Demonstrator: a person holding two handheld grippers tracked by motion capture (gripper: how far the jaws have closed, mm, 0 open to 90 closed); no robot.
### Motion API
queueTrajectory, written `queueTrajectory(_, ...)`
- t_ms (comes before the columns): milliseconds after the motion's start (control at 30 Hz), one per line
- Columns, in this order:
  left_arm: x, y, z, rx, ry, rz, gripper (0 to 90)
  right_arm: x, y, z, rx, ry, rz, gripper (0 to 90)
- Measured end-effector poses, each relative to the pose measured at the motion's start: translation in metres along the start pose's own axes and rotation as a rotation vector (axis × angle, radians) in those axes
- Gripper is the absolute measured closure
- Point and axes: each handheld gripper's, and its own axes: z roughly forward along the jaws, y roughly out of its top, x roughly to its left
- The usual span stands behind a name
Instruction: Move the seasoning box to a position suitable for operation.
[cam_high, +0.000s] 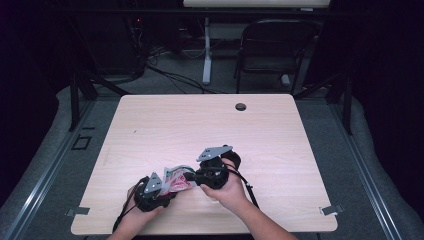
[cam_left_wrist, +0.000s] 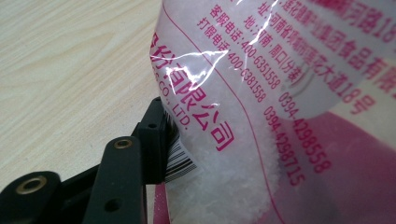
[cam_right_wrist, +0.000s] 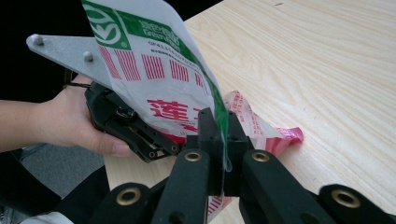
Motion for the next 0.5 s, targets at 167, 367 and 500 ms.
queueTrajectory(167,-0.0008,0.0007,-0.0010,0.005,0.008,0.006,55.5,0.0002,0.0000,-0.0004,0.000,-0.001,0.000,90.0)
queueTrajectory(367,-0.0017,0.0023,-0.0032,0.006,0.013,0.007,57.1,0.0004,0.0001,-0.0017,0.000,0.001,0.003,90.0)
queueTrajectory(500,-0.0025,0.0035,-0.0047,0.002,0.018,0.010,57.9,0.0005,0.0002,-0.0031,-0.006,0.008,0.010,90.0)
